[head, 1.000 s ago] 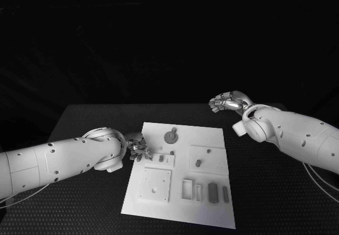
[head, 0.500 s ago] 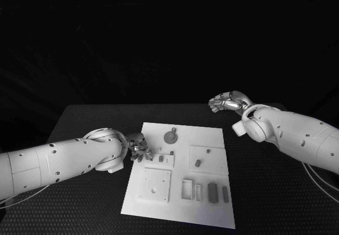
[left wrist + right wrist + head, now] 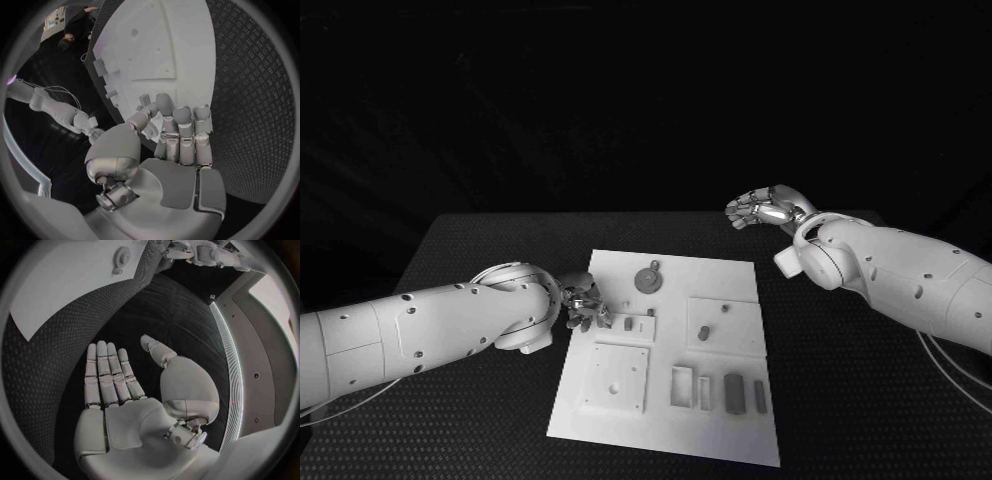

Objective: Assemble the parts on the task board

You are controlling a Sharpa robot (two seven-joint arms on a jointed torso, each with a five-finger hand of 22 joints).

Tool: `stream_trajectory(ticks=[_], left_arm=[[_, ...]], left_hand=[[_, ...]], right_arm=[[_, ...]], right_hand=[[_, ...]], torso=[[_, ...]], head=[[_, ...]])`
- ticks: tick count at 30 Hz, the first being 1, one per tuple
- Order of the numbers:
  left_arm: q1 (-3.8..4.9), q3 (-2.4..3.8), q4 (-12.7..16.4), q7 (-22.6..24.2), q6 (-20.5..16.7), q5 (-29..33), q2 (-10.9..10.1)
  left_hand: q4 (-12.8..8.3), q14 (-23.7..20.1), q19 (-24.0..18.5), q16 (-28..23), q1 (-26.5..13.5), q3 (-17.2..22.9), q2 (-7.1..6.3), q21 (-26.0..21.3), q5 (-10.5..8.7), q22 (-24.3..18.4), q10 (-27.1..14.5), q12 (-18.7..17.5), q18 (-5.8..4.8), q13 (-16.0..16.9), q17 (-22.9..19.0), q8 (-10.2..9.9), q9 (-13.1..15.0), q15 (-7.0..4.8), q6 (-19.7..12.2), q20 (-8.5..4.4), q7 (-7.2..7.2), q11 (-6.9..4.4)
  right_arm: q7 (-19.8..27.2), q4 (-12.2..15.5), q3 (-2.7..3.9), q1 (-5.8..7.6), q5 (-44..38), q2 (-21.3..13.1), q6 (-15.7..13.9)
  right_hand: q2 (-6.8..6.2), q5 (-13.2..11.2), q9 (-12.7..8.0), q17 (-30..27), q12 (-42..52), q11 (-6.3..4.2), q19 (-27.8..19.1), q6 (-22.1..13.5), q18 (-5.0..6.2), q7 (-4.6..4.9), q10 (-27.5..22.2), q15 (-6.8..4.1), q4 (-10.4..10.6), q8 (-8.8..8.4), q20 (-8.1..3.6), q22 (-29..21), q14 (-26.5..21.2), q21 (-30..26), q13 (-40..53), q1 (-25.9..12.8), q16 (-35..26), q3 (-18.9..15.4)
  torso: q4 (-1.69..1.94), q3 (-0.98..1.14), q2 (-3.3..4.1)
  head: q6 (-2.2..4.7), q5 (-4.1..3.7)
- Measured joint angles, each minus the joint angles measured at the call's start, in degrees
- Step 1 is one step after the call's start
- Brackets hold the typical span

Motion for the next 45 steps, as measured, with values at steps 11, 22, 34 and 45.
stream_trajectory(ticks=[11,22,34,45], left_arm=[[0.11,0.08,-1.1,-0.9,0.7,-0.6,1.4],[0.02,0.04,-1.4,-1.5,1.5,-1.4,2.0],[-0.11,0.02,-1.7,-1.6,2.2,-2.0,2.3],[-0.42,-0.21,-2.0,-2.2,2.2,-2.5,2.0]], left_hand=[[0.2,0.3,0.5,0.7,0.2,0.0,-0.24,0.4,-0.25,0.0,0.6,0.9,0.0,0.7,0.2,1.0,0.7,-0.35,1.1,-0.1,-0.14,-0.2],[0.2,0.3,1.0,1.6,-0.5,0.0,-0.99,1.1,-0.26,0.0,1.2,1.8,0.0,1.2,0.4,1.1,0.8,-0.35,2.2,-0.21,-0.6,-0.26],[1.2,0.8,1.2,2.6,-1.6,-0.4,-2.71,1.7,-8.32,0.0,1.2,2.8,0.0,1.7,0.5,0.8,1.2,-1.49,5.1,-0.41,-3.1,-0.77],[5.3,0.6,1.2,2.7,-7.2,-3.2,-8.84,1.7,-10.79,0.0,0.2,2.9,0.0,1.8,0.1,0.4,1.4,-1.89,5.6,-0.41,-3.61,-0.92]], right_arm=[[0.0,0.1,0.0,0.0,0.0,0.1,0.0],[0.0,0.1,0.0,0.0,0.0,0.1,0.0],[0.0,0.1,0.0,0.0,0.0,0.1,0.0],[0.0,0.0,0.0,0.0,0.0,0.1,0.0]], right_hand=[[0.0,0.0,-0.1,0.0,0.0,0.0,0.0,0.0,0.0,0.0,0.0,0.0,0.0,0.0,0.0,0.0,0.0,0.0,0.0,0.0,0.0,0.0],[0.0,0.0,-0.1,0.0,0.0,0.0,0.0,0.0,0.0,0.0,0.0,0.0,0.0,0.0,0.0,0.1,0.0,-0.2,0.0,0.0,0.0,0.0],[0.0,0.0,-0.1,0.0,0.0,0.0,0.0,0.0,-0.01,0.0,0.0,0.0,0.0,0.0,0.0,0.0,0.0,-0.2,0.0,0.0,0.0,0.0],[0.0,0.0,-0.2,0.0,0.0,0.0,0.0,-0.2,0.0,-0.2,0.0,0.0,0.0,0.0,0.0,0.1,0.0,-0.2,0.0,0.0,0.0,0.0]], torso=[[0.0,-0.02,0.02],[-0.04,-0.01,0.03],[-0.01,0.02,0.03],[-0.02,-0.02,0.02]], head=[[-0.15,-0.02],[-0.15,-0.19],[-0.34,-0.29],[-0.29,-0.29]])
